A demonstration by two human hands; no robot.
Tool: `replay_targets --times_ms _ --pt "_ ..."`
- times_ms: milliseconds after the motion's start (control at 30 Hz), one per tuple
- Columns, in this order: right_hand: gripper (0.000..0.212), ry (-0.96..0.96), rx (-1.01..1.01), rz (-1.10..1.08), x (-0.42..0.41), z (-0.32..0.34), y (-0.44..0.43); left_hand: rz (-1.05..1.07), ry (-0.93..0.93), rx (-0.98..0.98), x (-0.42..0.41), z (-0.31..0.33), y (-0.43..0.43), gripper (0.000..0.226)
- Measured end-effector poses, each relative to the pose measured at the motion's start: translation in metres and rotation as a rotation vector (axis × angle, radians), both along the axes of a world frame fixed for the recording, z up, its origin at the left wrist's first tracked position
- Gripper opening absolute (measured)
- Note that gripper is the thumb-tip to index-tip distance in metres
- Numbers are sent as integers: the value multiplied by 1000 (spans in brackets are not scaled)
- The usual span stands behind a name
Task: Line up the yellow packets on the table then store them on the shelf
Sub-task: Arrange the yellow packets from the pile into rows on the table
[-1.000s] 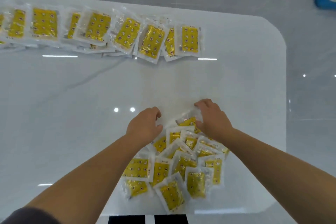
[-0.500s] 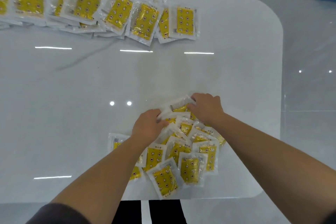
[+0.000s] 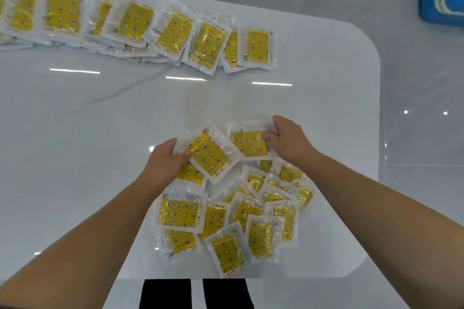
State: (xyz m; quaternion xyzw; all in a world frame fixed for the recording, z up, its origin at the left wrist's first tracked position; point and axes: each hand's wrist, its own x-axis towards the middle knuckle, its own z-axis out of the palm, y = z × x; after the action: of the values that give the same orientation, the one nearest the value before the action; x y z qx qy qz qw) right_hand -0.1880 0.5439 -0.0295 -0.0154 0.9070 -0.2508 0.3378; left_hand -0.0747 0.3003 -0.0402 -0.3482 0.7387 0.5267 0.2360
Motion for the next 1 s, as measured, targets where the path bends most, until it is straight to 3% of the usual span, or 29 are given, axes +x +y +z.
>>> replay_targets --times_ms 167,333,400,500,633,833,1000 --pt "38 64 9 121 -22 9 8 12 -5 -45 9 0 -23 11" --pt "41 -156 167 531 -28 17 43 -145 -22 -158 17 0 -36 9" --pt "25 -234 211 588 -19 12 50 -215 -20 -178 18 1 -33 8" --pt "11 -212 278 571 -7 -2 56 -272 -20 -188 20 0 -23 8" --pt "26 -132 338 470 8 -20 59 -247 -37 -157 20 -3 -11 9" --pt "10 38 316 450 22 -33 53 -250 -37 -137 22 -4 -2 10" --pt "10 -20 300 412 19 -33 51 -209 -57 -118 22 -5 -7 11"
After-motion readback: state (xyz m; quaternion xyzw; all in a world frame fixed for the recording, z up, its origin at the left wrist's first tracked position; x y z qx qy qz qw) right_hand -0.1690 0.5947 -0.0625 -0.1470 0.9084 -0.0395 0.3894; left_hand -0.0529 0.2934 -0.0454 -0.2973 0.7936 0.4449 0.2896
